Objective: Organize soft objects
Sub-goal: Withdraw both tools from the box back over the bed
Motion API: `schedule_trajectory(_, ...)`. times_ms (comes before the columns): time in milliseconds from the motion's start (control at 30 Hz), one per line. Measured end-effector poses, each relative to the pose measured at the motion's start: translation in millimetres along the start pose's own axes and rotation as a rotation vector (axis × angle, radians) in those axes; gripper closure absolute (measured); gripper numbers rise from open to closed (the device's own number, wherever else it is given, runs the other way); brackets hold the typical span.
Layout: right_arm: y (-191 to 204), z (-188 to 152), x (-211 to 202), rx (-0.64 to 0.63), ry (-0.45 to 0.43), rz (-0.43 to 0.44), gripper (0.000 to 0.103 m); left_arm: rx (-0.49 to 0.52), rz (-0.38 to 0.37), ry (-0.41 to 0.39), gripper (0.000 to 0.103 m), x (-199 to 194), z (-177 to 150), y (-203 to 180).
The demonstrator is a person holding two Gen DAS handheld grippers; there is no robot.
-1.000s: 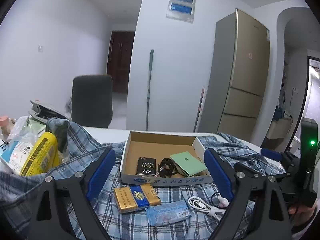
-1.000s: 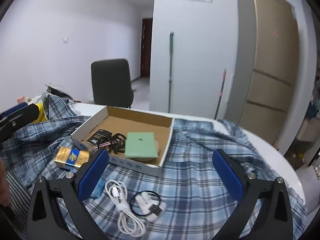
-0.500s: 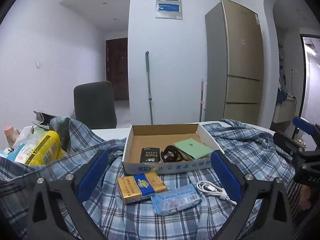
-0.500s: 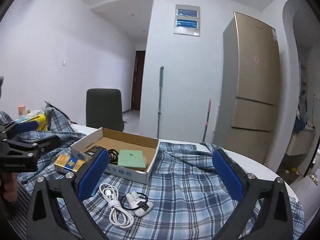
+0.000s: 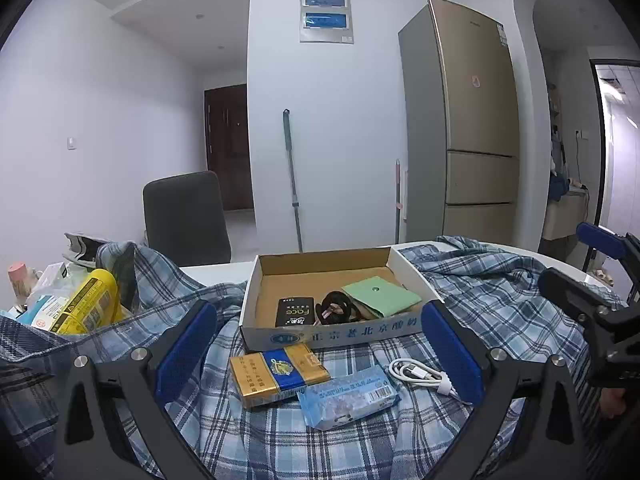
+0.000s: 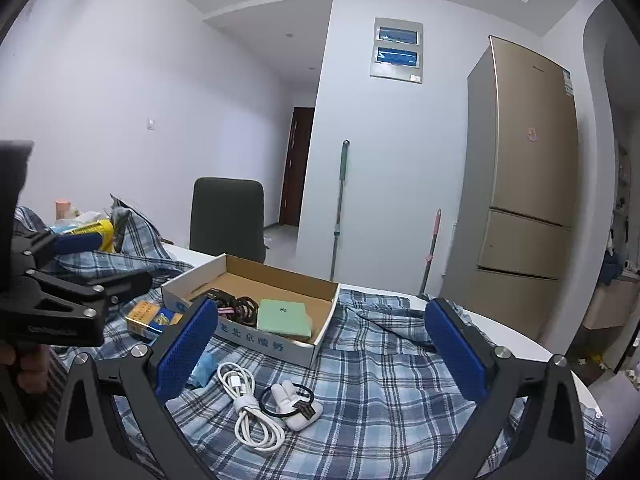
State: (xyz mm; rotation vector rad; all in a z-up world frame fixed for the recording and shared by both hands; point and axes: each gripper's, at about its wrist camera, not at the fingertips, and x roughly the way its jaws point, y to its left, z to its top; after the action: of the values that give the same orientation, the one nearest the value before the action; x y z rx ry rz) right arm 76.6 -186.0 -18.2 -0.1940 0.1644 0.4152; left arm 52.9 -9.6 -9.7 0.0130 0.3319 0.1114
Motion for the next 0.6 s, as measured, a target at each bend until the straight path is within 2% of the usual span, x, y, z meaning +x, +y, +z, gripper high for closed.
schedule_trajectory(233, -5.6, 0.1, -4.7, 0.031, -0.021, 0.01, 0.0, -0.002, 0.002, 0.025, 0.0, 4.1, -0.6, 0.3)
schedule_trajectory(600, -9.4, -0.4, -0.7, 0.04, 0.002, 0.01, 0.0, 0.009, -0.01, 0.028, 0.0, 3.7, -1.1, -1.8)
